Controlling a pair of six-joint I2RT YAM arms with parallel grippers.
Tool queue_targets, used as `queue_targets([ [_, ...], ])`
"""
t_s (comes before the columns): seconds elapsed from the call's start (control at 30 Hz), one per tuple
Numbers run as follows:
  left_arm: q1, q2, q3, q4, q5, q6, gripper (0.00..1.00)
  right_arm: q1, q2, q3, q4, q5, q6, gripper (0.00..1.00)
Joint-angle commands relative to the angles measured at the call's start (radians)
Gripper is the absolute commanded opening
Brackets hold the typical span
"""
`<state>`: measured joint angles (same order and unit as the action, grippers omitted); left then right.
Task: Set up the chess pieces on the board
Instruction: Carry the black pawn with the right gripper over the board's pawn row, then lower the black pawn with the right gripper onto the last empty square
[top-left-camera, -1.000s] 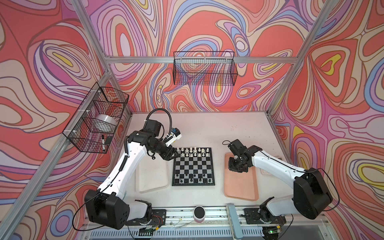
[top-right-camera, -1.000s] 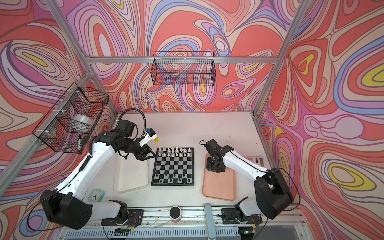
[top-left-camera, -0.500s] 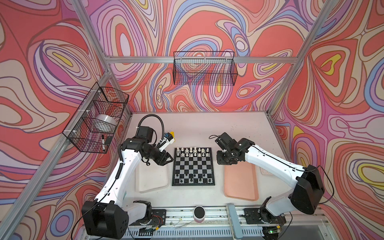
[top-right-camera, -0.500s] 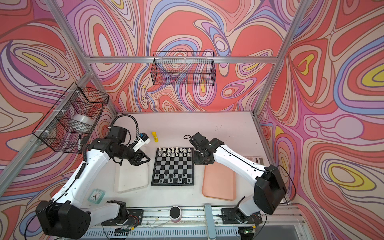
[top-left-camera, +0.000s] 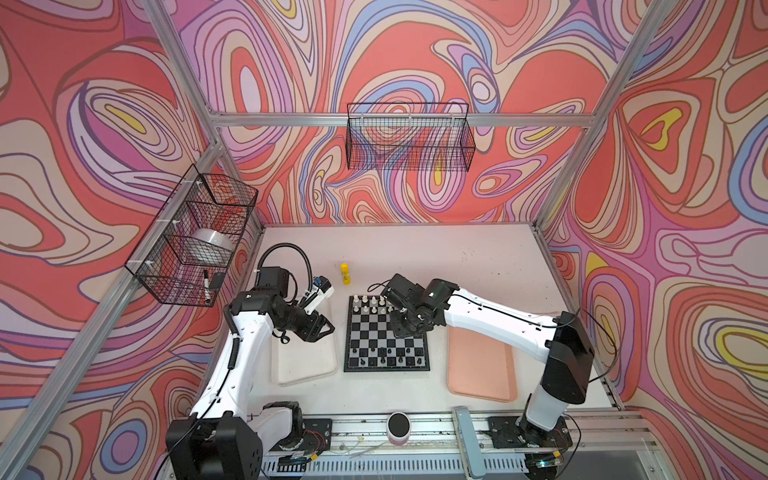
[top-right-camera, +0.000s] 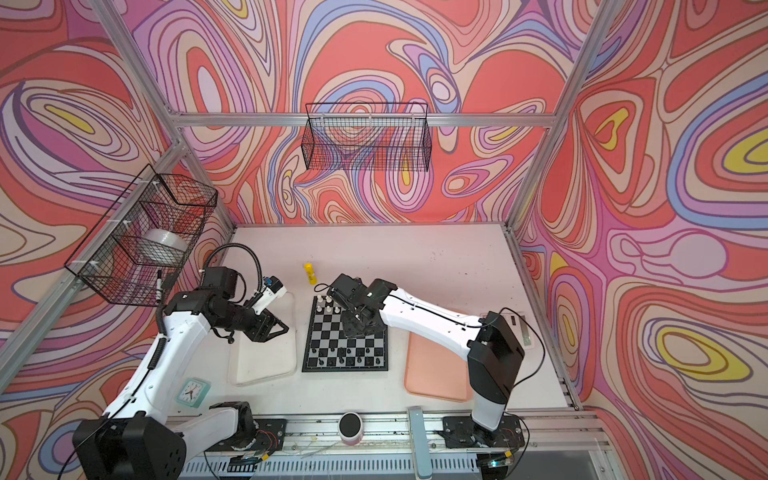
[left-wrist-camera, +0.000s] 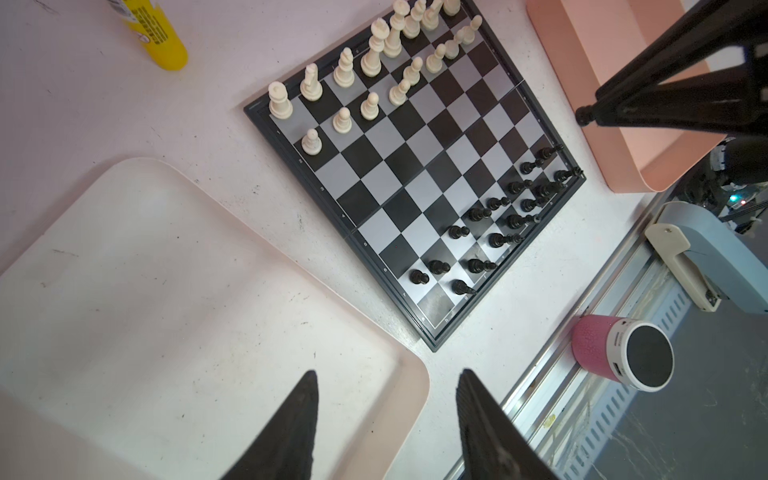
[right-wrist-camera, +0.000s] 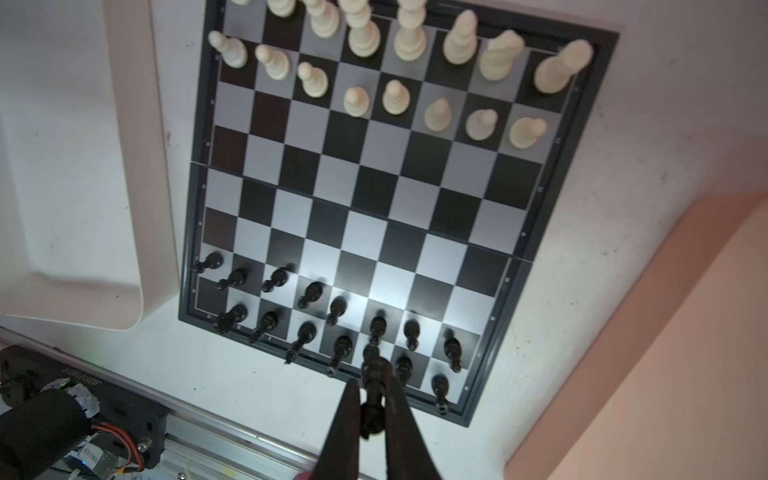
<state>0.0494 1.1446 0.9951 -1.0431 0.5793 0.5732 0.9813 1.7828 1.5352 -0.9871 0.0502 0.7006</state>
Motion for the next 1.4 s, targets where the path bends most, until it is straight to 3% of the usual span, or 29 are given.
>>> queue_targets([
  [0.0,0.01,-0.023,-0.015,-0.005,0.032,0.02,0.55,0.043,0.065,0.062,0.002,-0.019,0.008,0.12],
  [0.47,0.029,-0.026,-0.031,0.012,0.035,0.014,0.54,0.177,0.272,0.258,0.018,-0.081,0.01,0.11],
  [1.37,0.058,-0.036,-0.045,0.017,0.038,0.015,0.54,0.203,0.421,0.354,0.03,-0.104,-0.013,0.12],
])
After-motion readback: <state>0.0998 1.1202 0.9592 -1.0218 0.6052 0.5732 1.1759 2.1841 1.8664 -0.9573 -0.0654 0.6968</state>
